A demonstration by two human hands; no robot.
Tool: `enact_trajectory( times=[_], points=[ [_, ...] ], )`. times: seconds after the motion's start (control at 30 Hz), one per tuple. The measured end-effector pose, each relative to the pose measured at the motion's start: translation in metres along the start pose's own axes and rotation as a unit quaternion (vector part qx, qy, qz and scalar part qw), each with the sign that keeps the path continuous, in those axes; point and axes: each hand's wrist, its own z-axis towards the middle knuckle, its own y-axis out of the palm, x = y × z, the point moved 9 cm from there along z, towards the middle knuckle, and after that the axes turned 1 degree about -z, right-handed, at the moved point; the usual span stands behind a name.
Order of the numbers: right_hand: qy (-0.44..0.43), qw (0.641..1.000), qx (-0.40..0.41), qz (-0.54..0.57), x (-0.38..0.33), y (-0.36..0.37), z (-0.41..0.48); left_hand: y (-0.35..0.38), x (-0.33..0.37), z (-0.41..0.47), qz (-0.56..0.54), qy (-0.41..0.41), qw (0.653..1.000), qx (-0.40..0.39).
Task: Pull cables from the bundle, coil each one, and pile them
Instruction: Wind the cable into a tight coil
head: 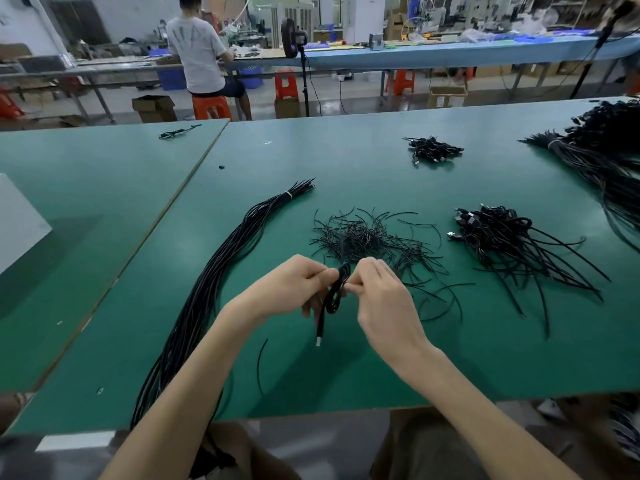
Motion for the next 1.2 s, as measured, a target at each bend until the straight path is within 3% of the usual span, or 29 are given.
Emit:
enact_trajectory(
  times=[0.13,0.27,0.4,0.47,0.53,0.63,0.73,0.8,0.9,1.0,1.1,1.2],
  points=[
    [0.22,0.949,-0.017,0.224,0.041,0.008,-0.003,-0.006,0.006,-0.005,-0.07,0.117,0.99,0.035],
    [0.239,0.924,-0.045,0.295,0.037,0.014,-0.002,-0.01,0.017,-0.011,-0.031,0.19,0.977,0.094],
    [0.124,0.976,-0.032,0.177,0.011,0.002,0.004,-0.021,0.02,-0.009,-0.001,0.175,0.971,0.163],
    [0.011,0.998,-0.009,0.067,-0.011,-0.008,0.007,-0.018,0.024,-0.008,0.082,0.167,0.971,0.151],
    [-0.07,0.997,0.001,-0.012,-0.026,-0.011,0.006,-0.014,0.022,-0.004,0.118,0.132,0.977,0.115],
    [-0.132,0.984,0.025,-0.115,-0.037,-0.011,0.0,-0.006,-0.001,0.004,0.015,-0.014,0.999,0.041],
    [-0.169,0.971,0.04,-0.166,-0.041,-0.01,-0.005,0.013,-0.022,-0.002,-0.105,-0.134,0.985,-0.029],
    [-0.135,0.983,0.024,-0.12,-0.033,-0.007,-0.004,0.014,-0.024,-0.003,-0.108,-0.121,0.986,-0.03],
    [0.014,1.0,-0.007,0.023,-0.004,-0.003,-0.004,0.005,-0.016,-0.001,-0.087,-0.032,0.995,0.022],
    [0.174,0.968,-0.034,0.18,0.029,0.005,-0.007,-0.009,-0.005,-0.008,-0.091,0.09,0.989,0.075],
    [0.223,0.94,-0.05,0.254,0.039,0.011,-0.006,-0.009,0.003,-0.016,-0.05,0.166,0.981,0.084],
    [0.213,0.939,-0.066,0.26,0.033,0.015,-0.006,-0.015,0.007,-0.017,-0.048,0.171,0.974,0.139]
  ],
)
